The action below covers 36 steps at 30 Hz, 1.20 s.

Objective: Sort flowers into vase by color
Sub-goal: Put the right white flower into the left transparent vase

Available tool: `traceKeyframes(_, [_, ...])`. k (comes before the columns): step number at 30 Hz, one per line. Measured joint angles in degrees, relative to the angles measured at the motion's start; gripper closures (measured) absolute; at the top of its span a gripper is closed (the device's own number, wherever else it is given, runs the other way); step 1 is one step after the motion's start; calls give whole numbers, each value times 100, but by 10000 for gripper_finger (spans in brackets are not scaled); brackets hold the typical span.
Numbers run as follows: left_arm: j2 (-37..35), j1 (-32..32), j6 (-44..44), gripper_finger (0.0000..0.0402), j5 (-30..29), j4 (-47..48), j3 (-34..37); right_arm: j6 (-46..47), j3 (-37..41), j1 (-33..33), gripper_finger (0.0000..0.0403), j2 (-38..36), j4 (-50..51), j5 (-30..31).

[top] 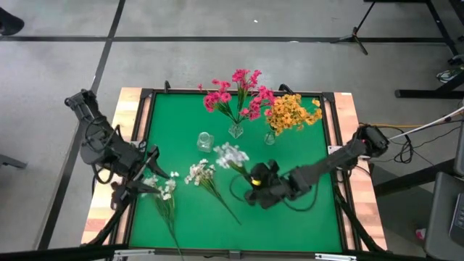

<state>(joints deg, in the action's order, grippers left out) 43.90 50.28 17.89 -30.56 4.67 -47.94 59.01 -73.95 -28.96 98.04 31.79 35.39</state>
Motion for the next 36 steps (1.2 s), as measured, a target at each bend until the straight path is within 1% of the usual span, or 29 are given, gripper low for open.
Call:
traceKeyframes(2, [-313,0,4,188,-1,80,181,-280,2,184,395,0,-112,-49])
traceKeyframes(7, [-1349,7,144,188,-42,66,964,-668,2,447,395,0,-265,-300])
traceKeyframes(10, [-1881,7,149,188,-38,-216,1385,-932,2,477,395,-18,-499,-295])
traceKeyframes(14, [-2316,7,9,188,73,-245,1743,-1480,2,473,395,-90,-879,-138])
traceKeyframes(15, [-2389,7,-55,188,130,-244,1821,-1621,4,482,395,-126,-935,-128])
traceKeyframes(19, [-2560,5,-198,188,122,-260,2103,-2338,4,668,395,-216,-1737,-296])
traceKeyframes(22, [-2612,5,-203,188,111,-256,2267,-3050,0,847,395,-220,-2588,-644])
traceKeyframes(25, [-2607,4,-203,188,124,-243,2358,-3722,2,1018,395,-221,-3255,-754])
traceKeyframes(27, [-2611,4,-224,188,145,-254,2390,-4180,2,1118,395,-221,-3552,-703])
traceKeyframes(30, [-2618,5,-408,188,148,-247,2398,-4803,2,1249,395,-221,-3834,-444])
traceKeyframes(33, [-2667,7,-725,188,163,-215,2398,-5227,2,1415,395,-221,-4224,-443])
traceKeyframes(36, [-2734,7,-781,188,109,-138,2398,-5542,61,1622,395,-221,-4993,-923])
